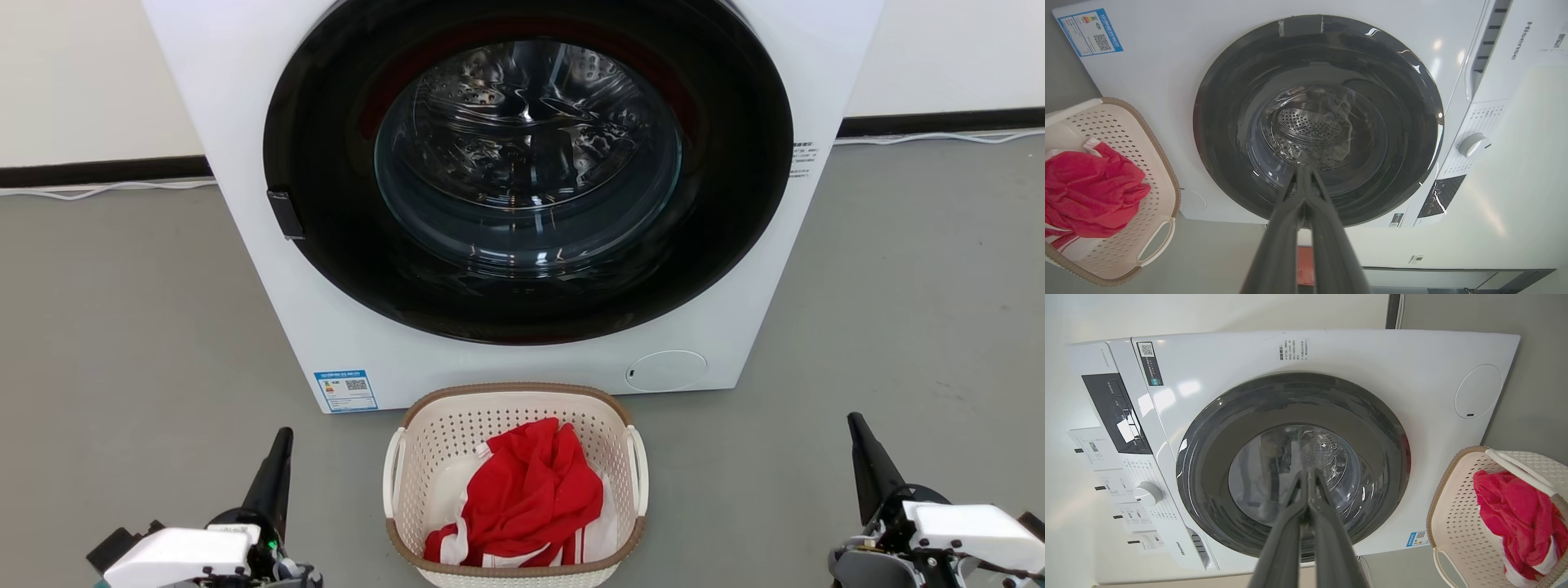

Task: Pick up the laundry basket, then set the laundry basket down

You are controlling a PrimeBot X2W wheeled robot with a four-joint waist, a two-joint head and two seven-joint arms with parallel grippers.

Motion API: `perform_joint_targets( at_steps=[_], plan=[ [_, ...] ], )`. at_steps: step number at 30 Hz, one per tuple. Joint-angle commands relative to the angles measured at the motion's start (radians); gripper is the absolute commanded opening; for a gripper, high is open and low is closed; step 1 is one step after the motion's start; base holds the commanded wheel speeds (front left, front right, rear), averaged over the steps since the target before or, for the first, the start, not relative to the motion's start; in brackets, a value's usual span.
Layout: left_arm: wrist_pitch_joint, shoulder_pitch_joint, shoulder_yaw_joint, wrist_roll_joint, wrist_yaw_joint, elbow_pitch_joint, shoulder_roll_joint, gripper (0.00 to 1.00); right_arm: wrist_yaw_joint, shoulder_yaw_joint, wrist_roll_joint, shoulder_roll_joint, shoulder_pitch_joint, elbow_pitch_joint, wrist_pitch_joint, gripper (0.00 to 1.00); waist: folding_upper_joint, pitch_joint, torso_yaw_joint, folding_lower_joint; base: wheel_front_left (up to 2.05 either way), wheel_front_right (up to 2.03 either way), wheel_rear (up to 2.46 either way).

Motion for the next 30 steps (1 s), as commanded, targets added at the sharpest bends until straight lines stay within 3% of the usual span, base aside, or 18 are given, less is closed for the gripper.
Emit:
perform_joint_targets(
  at_steps=[1,30],
  plan=[
    [0.010,-0.068,0.039,-0.033,-0.015,-0.020,0.010,0.00,0.007,0.019,0.034,-0.010,-0.059,-0.023,0.014,0.00,0.0000,0.000,0.000,0.0000,0.00,0.00,0.00],
    [0.019,-0.069,0.050,-0.024,-0.015,-0.019,0.001,0.00,0.007,0.015,0.030,-0.007,-0.059,-0.023,0.018,0.00,0.0000,0.000,0.000,0.0000,0.00,0.00,0.00]
  ],
)
